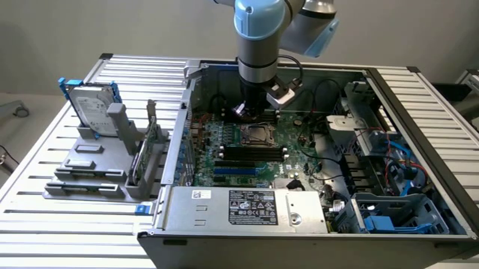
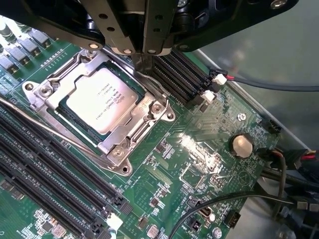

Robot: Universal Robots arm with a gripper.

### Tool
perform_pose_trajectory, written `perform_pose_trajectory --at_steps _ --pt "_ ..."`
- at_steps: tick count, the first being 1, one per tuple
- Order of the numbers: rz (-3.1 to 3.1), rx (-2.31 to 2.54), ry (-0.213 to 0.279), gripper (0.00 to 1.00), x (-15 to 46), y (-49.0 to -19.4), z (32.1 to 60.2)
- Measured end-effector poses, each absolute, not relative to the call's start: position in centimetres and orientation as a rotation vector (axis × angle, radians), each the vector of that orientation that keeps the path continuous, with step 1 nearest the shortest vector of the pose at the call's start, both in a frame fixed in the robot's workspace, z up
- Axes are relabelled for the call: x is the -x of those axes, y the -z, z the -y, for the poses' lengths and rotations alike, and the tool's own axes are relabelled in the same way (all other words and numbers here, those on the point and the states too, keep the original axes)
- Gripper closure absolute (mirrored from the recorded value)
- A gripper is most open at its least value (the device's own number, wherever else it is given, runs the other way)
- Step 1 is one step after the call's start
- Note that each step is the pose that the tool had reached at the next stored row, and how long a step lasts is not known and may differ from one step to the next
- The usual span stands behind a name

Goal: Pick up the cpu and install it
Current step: 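Install the first cpu locking lever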

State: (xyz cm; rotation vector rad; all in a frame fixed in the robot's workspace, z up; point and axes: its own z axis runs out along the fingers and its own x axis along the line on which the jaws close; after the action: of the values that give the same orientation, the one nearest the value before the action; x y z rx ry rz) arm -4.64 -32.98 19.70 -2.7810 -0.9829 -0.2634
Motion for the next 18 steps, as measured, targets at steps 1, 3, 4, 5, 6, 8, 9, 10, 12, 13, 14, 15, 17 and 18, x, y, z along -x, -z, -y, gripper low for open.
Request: perform_pose_trajectory --at_steps 1,3,4,5,6,8,9,10,12,13,14,15,17,18 --pt "0.983 2.781 0.264 0.89 4.6 -19.7 33.0" --pt "0.983 2.781 0.264 0.89 4.6 -19.7 33.0" --pt "0.983 2.781 0.264 0.89 4.6 -19.7 32.9" --pt "0.983 2.781 0.264 0.89 4.6 -19.7 32.9" --pt "0.983 2.781 0.264 0.89 4.6 -19.7 32.9" --pt "0.983 2.782 0.263 0.89 4.6 -19.7 33.0" --pt "0.983 2.782 0.263 0.89 4.6 -19.7 33.0" --pt "0.983 2.782 0.263 0.89 4.6 -19.8 33.0" --pt "0.983 2.782 0.263 0.89 4.7 -20.1 33.0" --pt "0.983 2.782 0.263 0.89 4.8 -20.3 33.0" --pt "0.983 2.782 0.263 0.89 5.0 -20.5 33.0" --pt "0.983 2.782 0.263 0.89 5.1 -20.6 33.0" --pt "0.983 2.782 0.263 0.89 5.6 -20.8 33.0" --pt "0.983 2.782 0.263 0.89 5.9 -20.8 33.0"
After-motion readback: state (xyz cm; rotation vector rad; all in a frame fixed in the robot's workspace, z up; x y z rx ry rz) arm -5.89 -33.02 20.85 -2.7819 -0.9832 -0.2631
